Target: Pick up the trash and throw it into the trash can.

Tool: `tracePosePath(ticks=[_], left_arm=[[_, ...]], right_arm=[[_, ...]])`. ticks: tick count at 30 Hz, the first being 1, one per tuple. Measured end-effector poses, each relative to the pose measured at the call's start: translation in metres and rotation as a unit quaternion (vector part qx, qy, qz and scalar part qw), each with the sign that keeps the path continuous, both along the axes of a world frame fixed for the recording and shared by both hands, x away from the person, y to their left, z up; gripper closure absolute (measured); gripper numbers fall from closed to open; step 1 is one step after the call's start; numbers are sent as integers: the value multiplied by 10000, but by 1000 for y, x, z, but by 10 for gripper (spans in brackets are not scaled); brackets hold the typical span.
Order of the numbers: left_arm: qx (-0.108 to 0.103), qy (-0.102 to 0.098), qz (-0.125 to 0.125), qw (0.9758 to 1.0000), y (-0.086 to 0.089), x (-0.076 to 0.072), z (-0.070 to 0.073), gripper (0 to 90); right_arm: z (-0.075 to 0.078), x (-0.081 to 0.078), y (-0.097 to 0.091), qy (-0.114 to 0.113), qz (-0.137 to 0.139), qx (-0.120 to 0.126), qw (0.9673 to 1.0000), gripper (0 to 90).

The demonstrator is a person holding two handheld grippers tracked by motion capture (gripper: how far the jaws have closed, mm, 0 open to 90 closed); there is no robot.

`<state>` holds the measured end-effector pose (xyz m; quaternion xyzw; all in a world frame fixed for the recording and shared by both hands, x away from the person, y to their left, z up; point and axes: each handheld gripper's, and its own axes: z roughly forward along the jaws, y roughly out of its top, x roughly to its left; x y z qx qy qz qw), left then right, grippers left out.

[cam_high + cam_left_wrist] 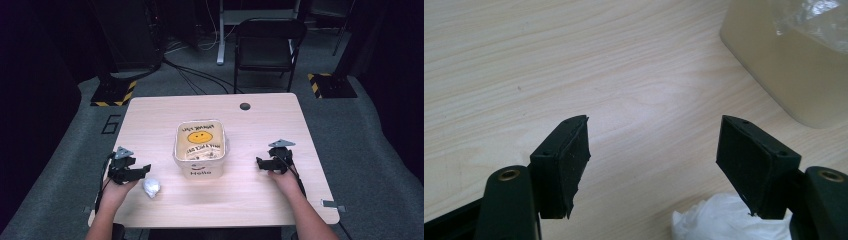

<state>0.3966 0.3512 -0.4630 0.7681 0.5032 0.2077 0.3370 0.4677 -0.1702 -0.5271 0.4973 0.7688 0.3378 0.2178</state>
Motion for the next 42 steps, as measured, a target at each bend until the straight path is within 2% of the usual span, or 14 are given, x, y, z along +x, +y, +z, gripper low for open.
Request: tracePosePath(ticks=[7,9,19,23,24,32,42], left_arm=[[34,-37,-88,9999,-3,-12,1,307],[-11,-47,-88,9999,-4,-16,-1,308],[69,54,-252,9996,-3,-29,-9,306],[74,93,-314,9994,-4,-31,-11,302],[81,69,-315,9994,-5,-32,-12,302],[153,232,-414,9988,-7,-32,-17,301],[180,318,-409,9985,-8,-32,-26,296]], right_arm=[[0,0,0,0,17,23,10000,113],[0,0,0,-18,37,18,10000,113],[0,-1,1,13,51,31,10000,113],[0,-1,1,4,26,46,10000,113],[0,-1,0,10,98,0,10000,113],[0,0,-1,-6,142,-8,9999,113],[0,-1,-1,6,144,2,9999,113]])
